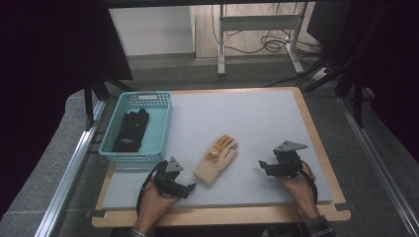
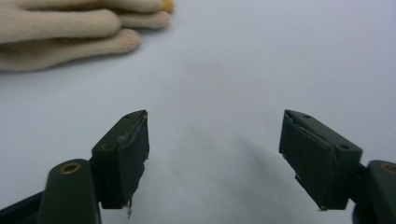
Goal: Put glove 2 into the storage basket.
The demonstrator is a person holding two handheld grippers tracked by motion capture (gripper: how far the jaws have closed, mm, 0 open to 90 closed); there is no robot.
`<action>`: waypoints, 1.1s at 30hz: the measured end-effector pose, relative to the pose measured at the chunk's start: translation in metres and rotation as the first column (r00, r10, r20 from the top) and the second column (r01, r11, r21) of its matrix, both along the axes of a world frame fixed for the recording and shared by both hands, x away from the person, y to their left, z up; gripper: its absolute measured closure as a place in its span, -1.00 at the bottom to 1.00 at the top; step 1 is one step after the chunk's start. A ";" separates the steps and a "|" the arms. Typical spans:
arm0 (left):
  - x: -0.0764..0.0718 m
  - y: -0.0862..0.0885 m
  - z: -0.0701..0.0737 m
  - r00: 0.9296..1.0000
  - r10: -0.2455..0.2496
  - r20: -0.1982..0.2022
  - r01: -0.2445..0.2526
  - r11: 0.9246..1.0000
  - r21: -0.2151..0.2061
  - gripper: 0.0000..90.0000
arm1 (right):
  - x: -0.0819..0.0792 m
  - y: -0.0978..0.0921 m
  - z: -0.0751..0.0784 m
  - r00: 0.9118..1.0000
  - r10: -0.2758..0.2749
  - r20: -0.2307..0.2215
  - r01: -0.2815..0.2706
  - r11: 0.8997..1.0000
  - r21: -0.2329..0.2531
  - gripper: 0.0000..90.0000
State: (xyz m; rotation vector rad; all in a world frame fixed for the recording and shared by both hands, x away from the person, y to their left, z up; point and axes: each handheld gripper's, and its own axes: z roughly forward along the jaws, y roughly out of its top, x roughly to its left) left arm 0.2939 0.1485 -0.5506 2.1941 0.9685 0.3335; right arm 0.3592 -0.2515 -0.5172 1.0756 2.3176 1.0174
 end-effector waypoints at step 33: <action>-0.002 0.003 0.011 1.000 0.000 -0.028 -0.002 0.999 -0.043 -0.90 | 0.003 -0.017 -0.014 0.998 -0.061 -0.020 0.060 0.998 -0.029 -0.71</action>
